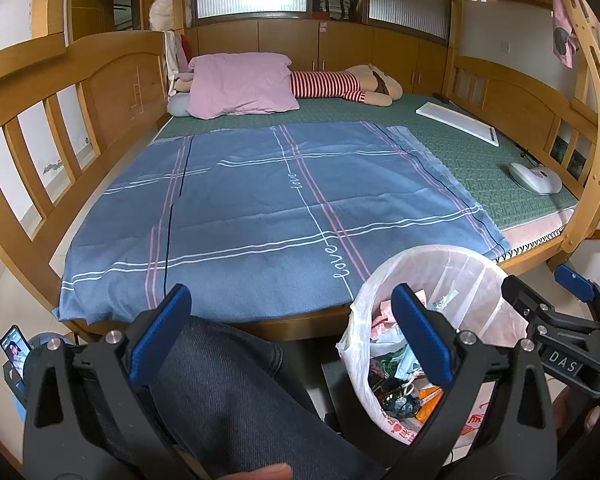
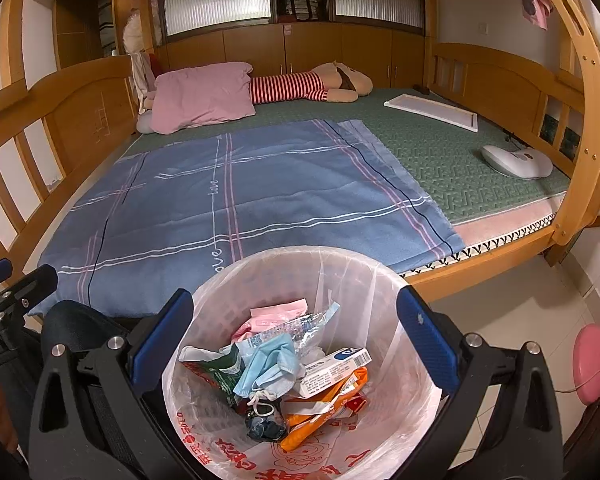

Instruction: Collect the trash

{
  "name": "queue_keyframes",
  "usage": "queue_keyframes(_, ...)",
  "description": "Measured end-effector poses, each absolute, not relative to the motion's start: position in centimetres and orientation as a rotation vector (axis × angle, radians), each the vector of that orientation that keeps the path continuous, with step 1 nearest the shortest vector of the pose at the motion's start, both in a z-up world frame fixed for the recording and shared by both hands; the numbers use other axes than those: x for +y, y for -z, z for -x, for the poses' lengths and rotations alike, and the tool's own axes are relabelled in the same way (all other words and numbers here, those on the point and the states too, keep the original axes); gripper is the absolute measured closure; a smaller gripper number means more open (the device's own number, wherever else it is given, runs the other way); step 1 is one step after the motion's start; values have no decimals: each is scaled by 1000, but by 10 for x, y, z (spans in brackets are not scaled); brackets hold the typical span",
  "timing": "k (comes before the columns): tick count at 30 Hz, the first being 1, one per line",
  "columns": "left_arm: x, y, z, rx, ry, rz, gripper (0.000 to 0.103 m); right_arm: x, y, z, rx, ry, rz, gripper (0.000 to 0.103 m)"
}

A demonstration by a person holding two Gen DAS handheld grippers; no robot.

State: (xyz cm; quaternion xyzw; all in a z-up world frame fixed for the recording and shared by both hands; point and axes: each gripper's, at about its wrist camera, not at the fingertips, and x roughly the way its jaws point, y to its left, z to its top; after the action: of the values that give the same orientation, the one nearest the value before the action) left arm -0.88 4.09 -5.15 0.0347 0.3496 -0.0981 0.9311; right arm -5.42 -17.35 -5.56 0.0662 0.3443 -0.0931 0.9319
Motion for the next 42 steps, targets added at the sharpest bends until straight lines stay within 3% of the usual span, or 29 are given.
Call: queue_keyframes(42,40,56,8,717,212,-79,3,-182,61,47,723,171,-136,4)
